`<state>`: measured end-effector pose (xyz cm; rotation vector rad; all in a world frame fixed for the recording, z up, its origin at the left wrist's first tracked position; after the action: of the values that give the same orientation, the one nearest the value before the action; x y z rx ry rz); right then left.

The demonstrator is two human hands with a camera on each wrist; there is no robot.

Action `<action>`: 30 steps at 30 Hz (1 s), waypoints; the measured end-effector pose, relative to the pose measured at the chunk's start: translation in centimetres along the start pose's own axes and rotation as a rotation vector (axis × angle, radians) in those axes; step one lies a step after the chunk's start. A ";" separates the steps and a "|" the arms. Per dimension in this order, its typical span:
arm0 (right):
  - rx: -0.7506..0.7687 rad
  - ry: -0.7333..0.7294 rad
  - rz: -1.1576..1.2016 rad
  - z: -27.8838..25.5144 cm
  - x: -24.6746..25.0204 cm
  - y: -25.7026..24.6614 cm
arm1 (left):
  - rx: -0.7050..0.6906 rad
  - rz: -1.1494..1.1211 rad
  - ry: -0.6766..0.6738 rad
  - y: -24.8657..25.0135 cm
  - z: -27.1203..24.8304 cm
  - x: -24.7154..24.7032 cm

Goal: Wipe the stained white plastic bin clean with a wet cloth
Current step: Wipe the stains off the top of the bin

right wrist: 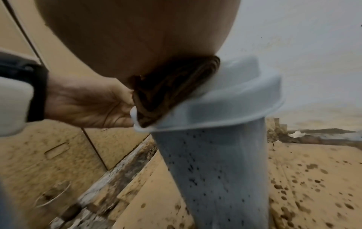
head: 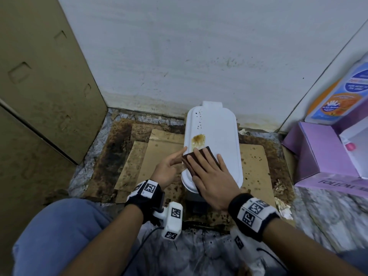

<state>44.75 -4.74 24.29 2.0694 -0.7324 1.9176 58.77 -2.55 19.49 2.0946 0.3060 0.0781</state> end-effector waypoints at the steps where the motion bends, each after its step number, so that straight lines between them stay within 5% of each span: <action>1: -0.004 0.000 -0.005 0.8 0.2 0.4 | 0.009 -0.020 -0.012 -0.1 0.0 0.0; 8: -0.110 -0.036 0.013 6.0 1.8 4.9 | 0.018 -0.067 0.009 -0.4 0.1 0.0; 19: 0.035 -0.047 -0.019 -1.6 -0.1 -0.2 | 0.034 -0.157 0.013 -0.9 -0.1 0.0; 30: -0.037 -0.128 -0.030 6.3 2.1 3.9 | 0.067 -0.144 0.021 -0.6 -0.3 0.2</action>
<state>48.28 -11.54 24.92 2.1834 -0.7542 1.7556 58.84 -1.99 19.12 2.1324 0.4772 0.0041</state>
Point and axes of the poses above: each hand's wrist, its own z-axis towards the middle knuckle, its own x-axis out of the back of the hand, y = z × x, the point moved 6 cm from there along z, towards the middle knuckle, and after that the axes turned 9 degrees about x, right-handed, at the moved point
